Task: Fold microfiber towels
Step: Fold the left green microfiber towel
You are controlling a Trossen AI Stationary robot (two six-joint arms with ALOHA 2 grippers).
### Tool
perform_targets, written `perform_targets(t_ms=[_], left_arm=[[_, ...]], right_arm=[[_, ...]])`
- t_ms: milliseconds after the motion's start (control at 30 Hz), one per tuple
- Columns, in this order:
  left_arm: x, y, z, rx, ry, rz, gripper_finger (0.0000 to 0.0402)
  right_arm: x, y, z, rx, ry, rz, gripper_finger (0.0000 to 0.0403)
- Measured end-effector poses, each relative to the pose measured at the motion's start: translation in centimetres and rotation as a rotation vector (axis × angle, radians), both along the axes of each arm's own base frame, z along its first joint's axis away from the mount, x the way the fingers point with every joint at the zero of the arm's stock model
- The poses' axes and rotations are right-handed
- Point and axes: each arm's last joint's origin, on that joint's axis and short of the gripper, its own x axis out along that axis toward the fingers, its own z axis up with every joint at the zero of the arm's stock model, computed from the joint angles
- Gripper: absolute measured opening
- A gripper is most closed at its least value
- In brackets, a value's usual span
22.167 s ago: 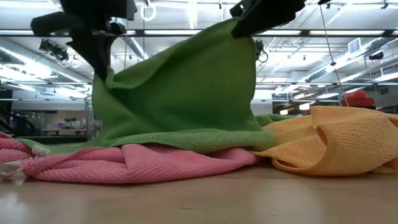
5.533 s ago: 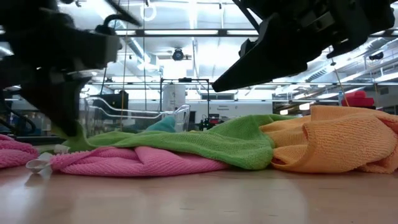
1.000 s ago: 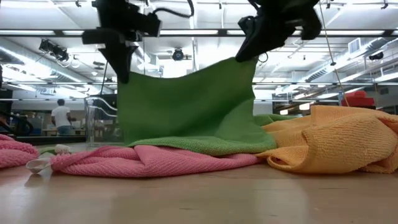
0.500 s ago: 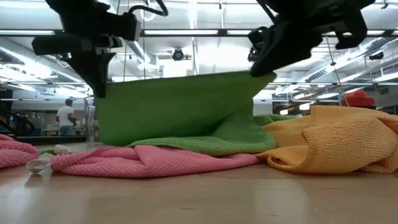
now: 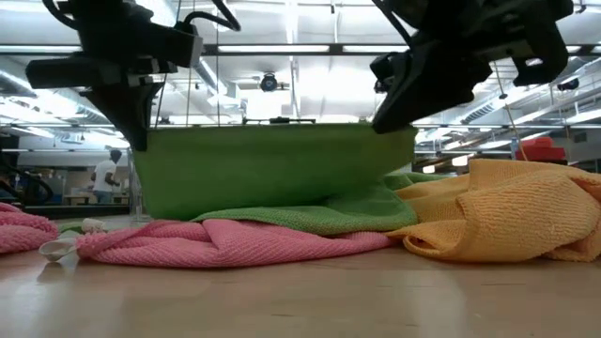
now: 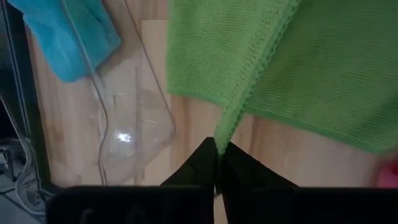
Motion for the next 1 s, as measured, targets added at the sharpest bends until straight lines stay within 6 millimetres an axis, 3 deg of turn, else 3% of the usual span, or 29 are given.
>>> perform_targets(t_ms=[167,367,1000], left_arm=[[0.0,-0.5,0.0,-0.03,-0.008,-0.01,0.0008],[-0.2,-1.1,-0.1,-0.038,-0.024,-0.002,0.0024],[-0.7,-1.8,-2.2,-0.063,-0.069,-0.016,0.0013]], right_arm=[[0.1,0.5,-0.1,0.018,-0.016,0.011,0.0001],[0.6,1.0,-1.4,0.02,0.004,0.013,0.0001],[1.2,1.5,-3.1,0.071,0.027,-0.004,0.0001]])
